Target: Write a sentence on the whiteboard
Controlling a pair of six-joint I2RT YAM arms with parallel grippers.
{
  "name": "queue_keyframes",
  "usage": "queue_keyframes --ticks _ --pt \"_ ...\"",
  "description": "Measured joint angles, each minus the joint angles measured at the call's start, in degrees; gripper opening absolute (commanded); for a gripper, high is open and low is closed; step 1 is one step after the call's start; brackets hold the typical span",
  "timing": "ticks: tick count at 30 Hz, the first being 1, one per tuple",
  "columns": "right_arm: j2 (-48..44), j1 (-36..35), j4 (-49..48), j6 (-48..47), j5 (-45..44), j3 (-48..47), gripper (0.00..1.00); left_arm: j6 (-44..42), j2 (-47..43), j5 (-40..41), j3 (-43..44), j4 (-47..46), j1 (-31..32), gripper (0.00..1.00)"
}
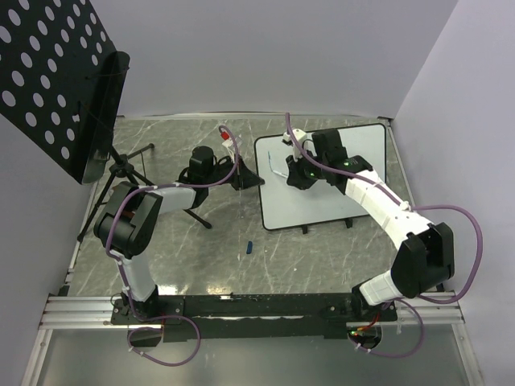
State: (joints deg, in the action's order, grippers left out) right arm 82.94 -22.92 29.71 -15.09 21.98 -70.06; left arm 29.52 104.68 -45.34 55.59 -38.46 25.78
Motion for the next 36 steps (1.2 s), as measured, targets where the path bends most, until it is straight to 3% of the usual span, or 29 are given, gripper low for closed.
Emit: queue_keyframes --ticks 36 --pt "-0.61 1.7 -1.07 0.55 -3.93 -2.38 0.0 -0.35 -0.24 0.09 -0.09 0.07 0.13 0.01"
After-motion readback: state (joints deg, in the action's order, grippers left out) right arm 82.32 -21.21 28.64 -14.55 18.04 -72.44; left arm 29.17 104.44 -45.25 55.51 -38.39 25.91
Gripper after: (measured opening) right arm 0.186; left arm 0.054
